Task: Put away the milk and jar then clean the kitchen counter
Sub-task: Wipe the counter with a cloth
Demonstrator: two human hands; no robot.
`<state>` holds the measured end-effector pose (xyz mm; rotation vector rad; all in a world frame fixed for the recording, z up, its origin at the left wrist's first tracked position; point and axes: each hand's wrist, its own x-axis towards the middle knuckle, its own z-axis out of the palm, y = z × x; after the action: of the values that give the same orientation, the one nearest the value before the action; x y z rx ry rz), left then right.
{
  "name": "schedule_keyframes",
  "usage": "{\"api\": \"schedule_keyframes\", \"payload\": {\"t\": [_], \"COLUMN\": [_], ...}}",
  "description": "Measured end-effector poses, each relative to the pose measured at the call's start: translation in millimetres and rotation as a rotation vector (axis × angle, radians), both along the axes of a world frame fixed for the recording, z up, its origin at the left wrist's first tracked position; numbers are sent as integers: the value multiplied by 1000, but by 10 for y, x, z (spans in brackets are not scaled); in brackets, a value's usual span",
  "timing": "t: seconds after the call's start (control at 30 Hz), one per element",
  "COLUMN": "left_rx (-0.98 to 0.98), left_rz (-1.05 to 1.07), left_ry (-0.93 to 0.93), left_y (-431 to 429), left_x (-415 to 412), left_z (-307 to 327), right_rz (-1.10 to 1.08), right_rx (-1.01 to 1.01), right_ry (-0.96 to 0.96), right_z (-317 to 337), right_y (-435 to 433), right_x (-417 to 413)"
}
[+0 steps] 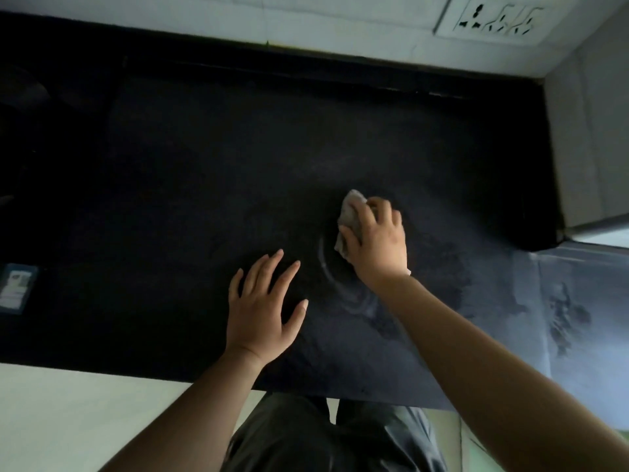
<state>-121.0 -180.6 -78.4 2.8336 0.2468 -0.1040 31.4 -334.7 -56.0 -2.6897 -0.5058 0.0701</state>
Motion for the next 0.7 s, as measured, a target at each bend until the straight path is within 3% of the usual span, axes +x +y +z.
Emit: {"api": "schedule_keyframes", "payload": {"t": [0.17, 0.37, 0.5, 0.7], "left_rx": [-24, 12, 3, -70], "left_rz": [5, -21, 2, 35], "left_ry": [-4, 59, 110, 6], "left_y": [-7, -45, -121, 113], "left_x": [3, 7, 43, -116], "left_z": [15, 111, 254, 398], "right_rz": [205, 11, -29, 28], "right_rx": [76, 212, 143, 118], "right_ry": [-22, -43, 2, 0], "right_z": [-46, 25, 20, -34], "right_y": [-590, -824, -694, -702], "right_x": [-576, -249, 58, -412]}}
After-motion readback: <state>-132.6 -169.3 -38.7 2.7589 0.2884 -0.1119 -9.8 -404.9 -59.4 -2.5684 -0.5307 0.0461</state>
